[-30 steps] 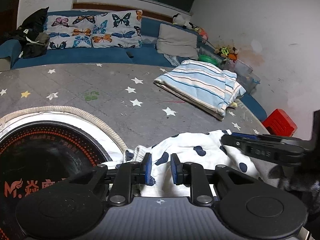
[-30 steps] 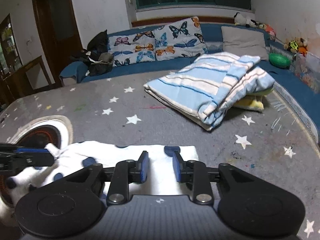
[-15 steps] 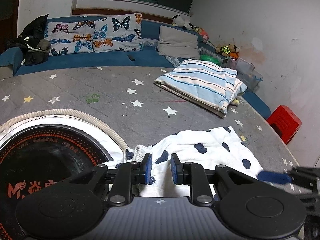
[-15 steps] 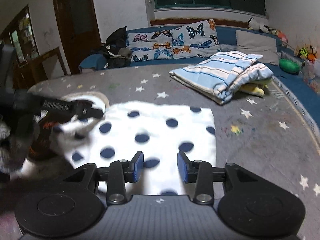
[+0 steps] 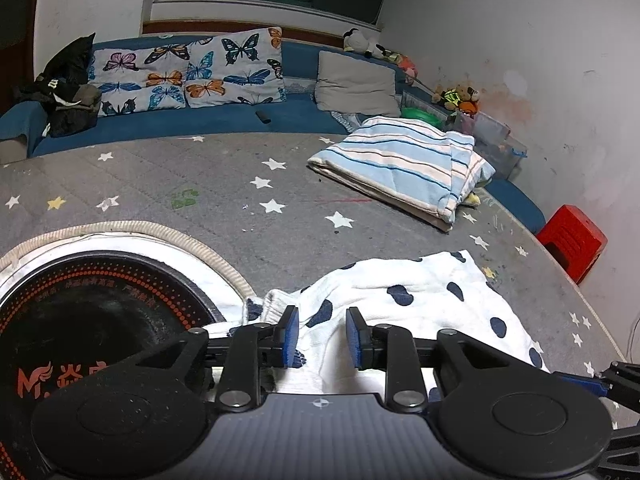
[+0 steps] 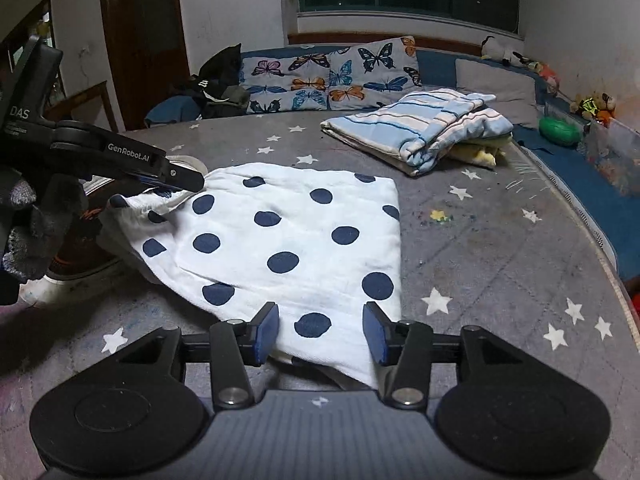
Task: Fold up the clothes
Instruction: 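Open both grippers and withdraw them from the folded trousers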
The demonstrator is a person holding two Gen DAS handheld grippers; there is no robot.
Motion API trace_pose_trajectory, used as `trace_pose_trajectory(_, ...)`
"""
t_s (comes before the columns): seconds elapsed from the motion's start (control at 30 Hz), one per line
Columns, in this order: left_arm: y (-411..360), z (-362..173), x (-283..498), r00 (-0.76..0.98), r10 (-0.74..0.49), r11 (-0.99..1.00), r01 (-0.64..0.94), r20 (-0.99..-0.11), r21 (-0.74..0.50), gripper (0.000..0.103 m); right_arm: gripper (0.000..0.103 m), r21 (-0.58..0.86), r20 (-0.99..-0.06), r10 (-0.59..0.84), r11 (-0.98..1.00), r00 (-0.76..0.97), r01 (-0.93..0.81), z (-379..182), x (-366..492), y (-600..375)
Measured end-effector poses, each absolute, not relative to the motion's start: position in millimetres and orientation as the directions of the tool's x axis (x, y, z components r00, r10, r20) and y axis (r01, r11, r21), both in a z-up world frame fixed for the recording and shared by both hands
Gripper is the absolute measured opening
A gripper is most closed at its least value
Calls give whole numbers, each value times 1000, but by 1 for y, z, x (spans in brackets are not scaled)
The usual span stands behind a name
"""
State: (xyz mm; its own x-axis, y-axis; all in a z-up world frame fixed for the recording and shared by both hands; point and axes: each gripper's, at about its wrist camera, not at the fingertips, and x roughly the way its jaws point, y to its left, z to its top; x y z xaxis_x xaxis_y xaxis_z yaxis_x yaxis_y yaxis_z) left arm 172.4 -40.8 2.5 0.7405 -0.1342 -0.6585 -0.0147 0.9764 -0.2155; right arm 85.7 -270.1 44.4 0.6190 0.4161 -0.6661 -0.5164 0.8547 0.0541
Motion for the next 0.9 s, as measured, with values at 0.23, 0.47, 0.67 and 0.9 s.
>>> trace_pose_trajectory(0.23,-48,12,161,757,-124,983,7,-642,-182,45,64,49,-645,414,862,643,-505,50,85,-267)
trace_pose_trajectory(0.47,-53,17,147,765,-125,986,26,-632,-164,55,84,38,-627,418,859,657,-510,54,78,-262)
trace_pose_trajectory(0.67,-54,21,134,772,-121,988,34,-624,-150,60,87,44,-633,419,858,650,-511,52,75,-260)
trace_pose_trajectory(0.9,-54,23,116,785,-104,993,46,-611,-111,74,98,48,-639,420,858,645,-511,45,65,-262)
